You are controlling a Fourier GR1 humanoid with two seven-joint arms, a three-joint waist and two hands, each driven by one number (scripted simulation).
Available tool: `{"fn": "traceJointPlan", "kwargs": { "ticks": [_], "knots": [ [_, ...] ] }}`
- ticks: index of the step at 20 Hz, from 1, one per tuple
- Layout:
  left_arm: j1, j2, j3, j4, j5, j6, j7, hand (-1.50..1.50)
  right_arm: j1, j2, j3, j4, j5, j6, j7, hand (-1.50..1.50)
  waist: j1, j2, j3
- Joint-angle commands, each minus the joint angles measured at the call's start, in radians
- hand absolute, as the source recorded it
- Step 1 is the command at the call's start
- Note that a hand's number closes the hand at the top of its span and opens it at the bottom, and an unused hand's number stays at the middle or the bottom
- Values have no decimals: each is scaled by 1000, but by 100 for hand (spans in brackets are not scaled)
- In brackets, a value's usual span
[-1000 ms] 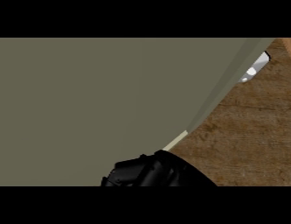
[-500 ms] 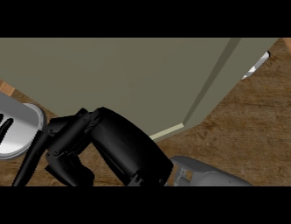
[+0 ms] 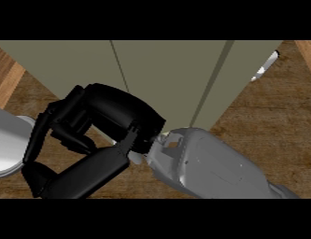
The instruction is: Pick up the bottled water, place it into the cabinet and close the cabinet
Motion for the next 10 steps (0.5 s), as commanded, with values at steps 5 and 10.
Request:
{"fn": "traceJointPlan", "kwargs": {
  "ticks": [5, 10],
  "knots": [
    [48, -34, 13, -101, -20, 34, 58, -150, 27, -21, -91, 187, 64, 112, -145, 150, -25, 5, 1],
    [93, -19, 61, -104, 4, -3, 41, -150, -16, -98, -179, 267, 135, 65, -196, 150, -13, 4, 1]
  ]
}}
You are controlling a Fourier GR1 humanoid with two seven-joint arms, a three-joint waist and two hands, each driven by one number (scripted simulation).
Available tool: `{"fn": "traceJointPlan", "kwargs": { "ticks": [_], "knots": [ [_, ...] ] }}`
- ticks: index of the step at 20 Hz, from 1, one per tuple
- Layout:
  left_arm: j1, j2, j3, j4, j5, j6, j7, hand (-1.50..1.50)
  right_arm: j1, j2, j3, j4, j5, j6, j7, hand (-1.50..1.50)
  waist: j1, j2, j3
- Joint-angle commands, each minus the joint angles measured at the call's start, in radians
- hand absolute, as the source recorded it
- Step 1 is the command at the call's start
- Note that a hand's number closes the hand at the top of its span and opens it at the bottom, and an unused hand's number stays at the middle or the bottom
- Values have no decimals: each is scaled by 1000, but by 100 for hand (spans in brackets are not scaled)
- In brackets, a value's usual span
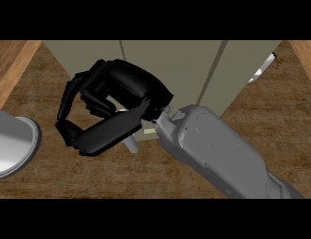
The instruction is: Pick up the bottled water, place it into the cabinet and close the cabinet
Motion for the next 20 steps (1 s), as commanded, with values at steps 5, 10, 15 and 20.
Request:
{"fn": "traceJointPlan", "kwargs": {
  "ticks": [5, 10, 15, 20],
  "knots": [
    [-1, -2, 18, -7, 14, 2, 26, -150, -3, -100, -115, 126, 114, -102, -69, 150, -31, 19, 13],
    [4, -8, 14, -52, 14, 3, 37, -150, -41, -106, -153, 203, 136, -107, -103, 150, -10, 22, 14],
    [-47, -13, 1, -31, -4, 17, 49, -150, -47, -143, -175, 241, 164, -89, -152, -150, -23, 31, 13],
    [-58, -11, 12, -34, 16, 12, 69, -150, -64, -123, -181, 264, 167, -87, -168, -150, -19, 26, 13]
  ]
}}
